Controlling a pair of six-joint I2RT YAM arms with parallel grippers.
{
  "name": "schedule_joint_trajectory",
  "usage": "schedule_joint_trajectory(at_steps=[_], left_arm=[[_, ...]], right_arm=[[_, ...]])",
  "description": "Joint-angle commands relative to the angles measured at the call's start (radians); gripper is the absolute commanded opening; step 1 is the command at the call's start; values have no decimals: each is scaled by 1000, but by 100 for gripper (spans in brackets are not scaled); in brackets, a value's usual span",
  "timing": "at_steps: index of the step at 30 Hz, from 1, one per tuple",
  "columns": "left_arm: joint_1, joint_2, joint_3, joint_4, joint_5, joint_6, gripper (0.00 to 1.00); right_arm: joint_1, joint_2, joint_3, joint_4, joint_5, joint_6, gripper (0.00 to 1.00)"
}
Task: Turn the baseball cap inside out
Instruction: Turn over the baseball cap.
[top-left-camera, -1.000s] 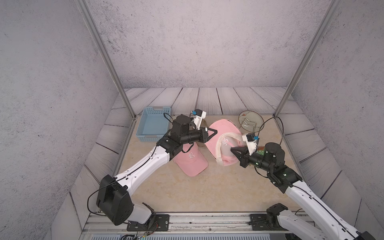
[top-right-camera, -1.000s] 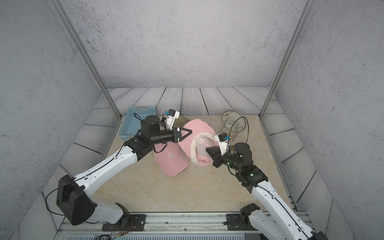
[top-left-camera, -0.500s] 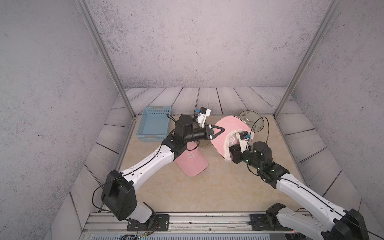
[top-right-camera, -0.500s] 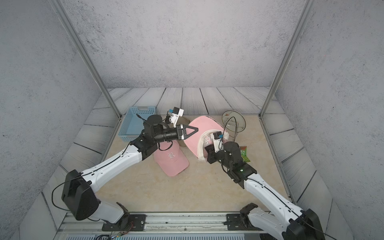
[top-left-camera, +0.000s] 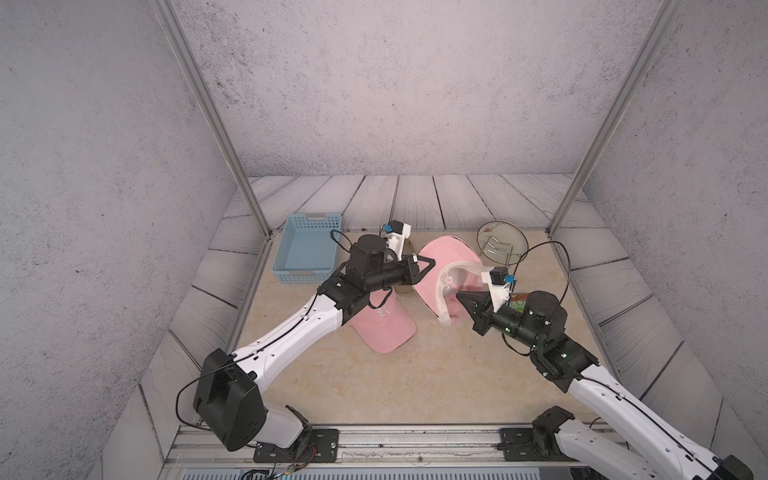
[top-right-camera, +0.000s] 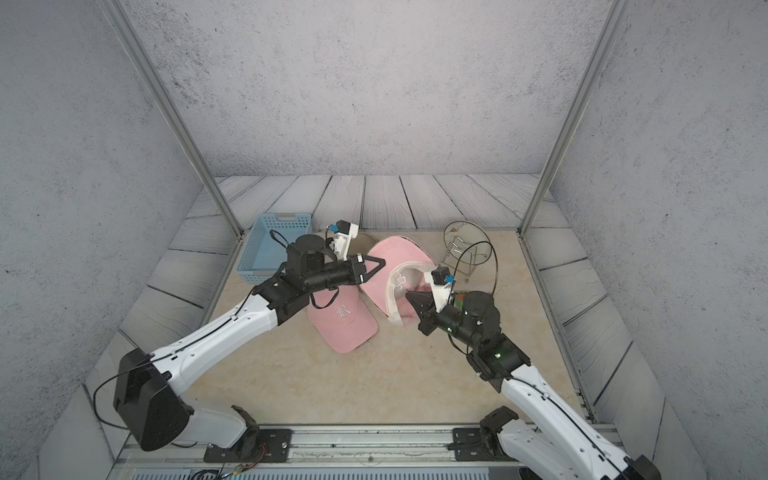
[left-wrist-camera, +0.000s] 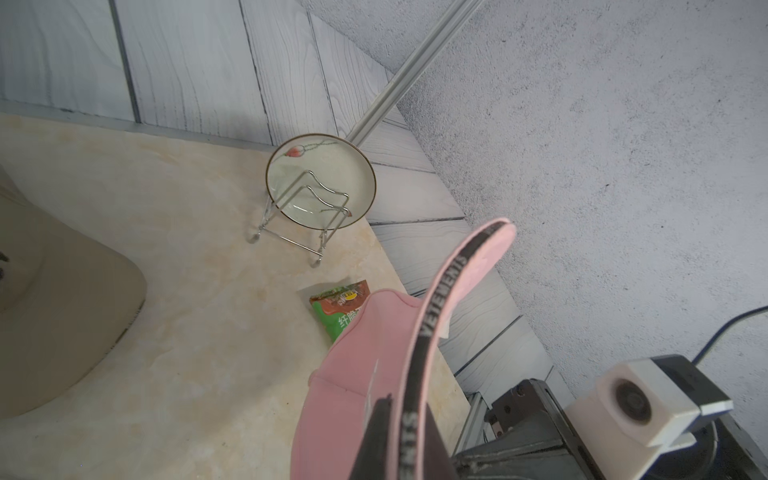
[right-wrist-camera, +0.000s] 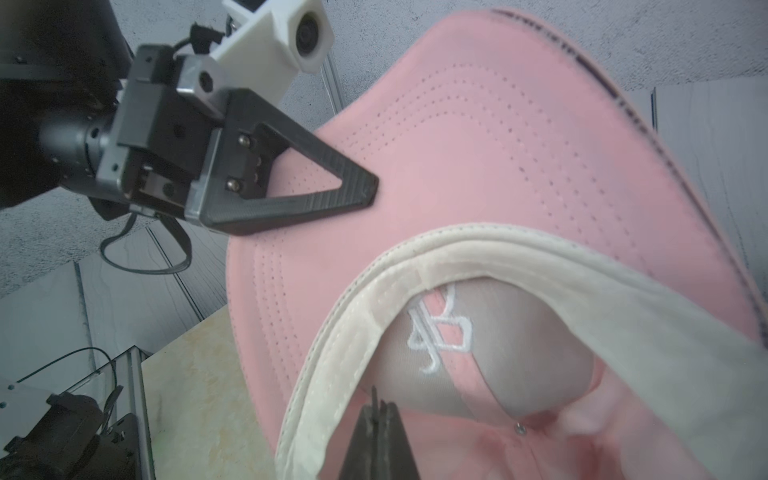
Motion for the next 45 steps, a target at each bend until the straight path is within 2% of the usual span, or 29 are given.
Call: schedule_joint_trajectory(at_steps=[1,7,13,16,19,23,26,28,30,33,35,38,41,45], left_arm=[[-11,17,25,84,141,-53,0],[-26,-4,16,132,225,-123,0],[-27,18,7,326,315,-295,0],[-29,43,3,442,345,-384,0],[-29,43,4,450,336,-387,0],[-24,-10,13,282,229,-266,0],[-20,-78,0,149,44,-163,0],[-18,-109,-2,58,-83,-101,0],[-15,-127,-13,16,-147,-60,0],[-2,-130,10,-48,-142,41,0],[5,-130,39,-132,-131,136,0],[39,-128,72,-223,-77,247,0],[101,-124,99,-300,-34,289,0],[172,-121,118,-313,153,394,0]], right_arm=[[-1,52,14,55,72,14,0],[4,123,16,70,299,31,0],[6,218,43,29,350,57,0],[6,265,42,57,318,68,0],[12,306,53,38,343,82,0],[14,317,75,-77,472,100,0],[14,294,84,-183,569,102,4],[15,258,82,-209,545,72,10],[13,206,72,-207,461,21,20],[14,117,59,-203,344,-37,36],[14,64,51,-211,321,-63,43],[14,-3,46,-233,300,-108,47],[13,-50,50,-255,250,-166,49],[12,-67,44,-237,248,-211,53]])
